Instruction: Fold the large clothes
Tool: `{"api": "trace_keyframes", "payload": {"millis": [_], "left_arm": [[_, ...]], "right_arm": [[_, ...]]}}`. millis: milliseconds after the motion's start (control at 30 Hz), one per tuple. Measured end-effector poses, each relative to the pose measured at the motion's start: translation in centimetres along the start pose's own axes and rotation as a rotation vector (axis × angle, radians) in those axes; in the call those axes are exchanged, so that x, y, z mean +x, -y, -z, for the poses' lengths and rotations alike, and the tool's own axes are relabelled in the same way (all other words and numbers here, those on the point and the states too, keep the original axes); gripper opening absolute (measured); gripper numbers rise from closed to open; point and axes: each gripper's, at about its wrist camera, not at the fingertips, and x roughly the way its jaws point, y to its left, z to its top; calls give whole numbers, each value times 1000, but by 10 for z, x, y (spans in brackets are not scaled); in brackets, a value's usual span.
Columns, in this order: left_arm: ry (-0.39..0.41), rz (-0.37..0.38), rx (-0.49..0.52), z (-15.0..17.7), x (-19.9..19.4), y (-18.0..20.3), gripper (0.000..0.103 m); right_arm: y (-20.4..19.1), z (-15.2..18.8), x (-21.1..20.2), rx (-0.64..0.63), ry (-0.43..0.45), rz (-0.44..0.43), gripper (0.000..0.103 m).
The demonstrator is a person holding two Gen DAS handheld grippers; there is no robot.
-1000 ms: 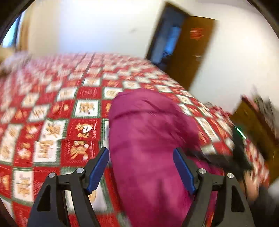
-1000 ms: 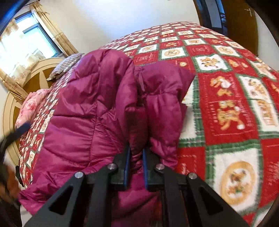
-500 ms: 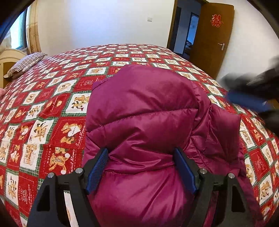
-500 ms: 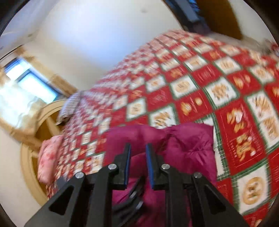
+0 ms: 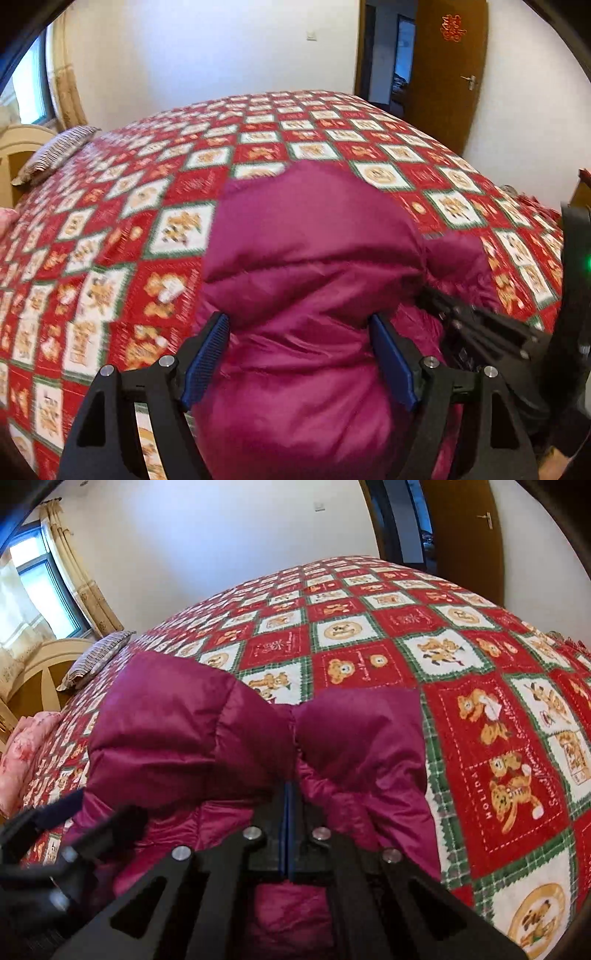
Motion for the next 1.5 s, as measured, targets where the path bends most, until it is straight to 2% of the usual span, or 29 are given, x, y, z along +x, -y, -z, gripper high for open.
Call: {"api": "trace_keyframes", "payload": {"millis": [133,233,333,467,633,900,1000,1067,1133,1167,1233,1267,1300,1367,1400,1500], "left_arm": [[-19,-33,-18,-12,16,0,80],[-26,-73,-11,-12,34,5,88],[-38,-86,-35,-8,51,5,97],[-44,-91,-62,-5,64,4,102],[-32,-148,-36,-2,72,14,102],[-37,-145,-35,-2,70,13,102],[-77,-64,-32,-1,64,7,102],[-147,72,-21,2,53,-7,102],[-153,139,-22,7,35,-19,102],[-124,163,-28,11,19,-28,102],[-56,157,-55,17,-6,-42,102],[-15,144,-91,21,-19,-53,102],[3,142,-123,23,-24,-60,102],[24,188,-264,32,-30,-84,102],[14,222,-330,37,-27,-91,102],[-69,305,-439,50,-7,-97,102]], "right_arm": [[10,2,0,42,-3,-56,0],[14,3,1,66,-8,-77,0],[9,4,1,56,-14,-56,0],[15,3,4,87,-18,-85,0],[16,4,5,97,-14,-93,0],[11,3,5,73,-26,-63,0],[12,3,-4,62,-72,-65,0],[17,7,-17,53,-120,-97,0],[25,12,-36,72,-155,-153,3],[29,14,-46,83,-156,-165,10],[32,17,-70,93,-123,-168,41],[33,17,-85,96,-85,-170,79],[32,17,-96,96,-47,-163,101],[28,15,-106,85,0,-170,103],[27,14,-106,78,-3,-169,102],[25,16,-91,80,-51,-132,102]]}}
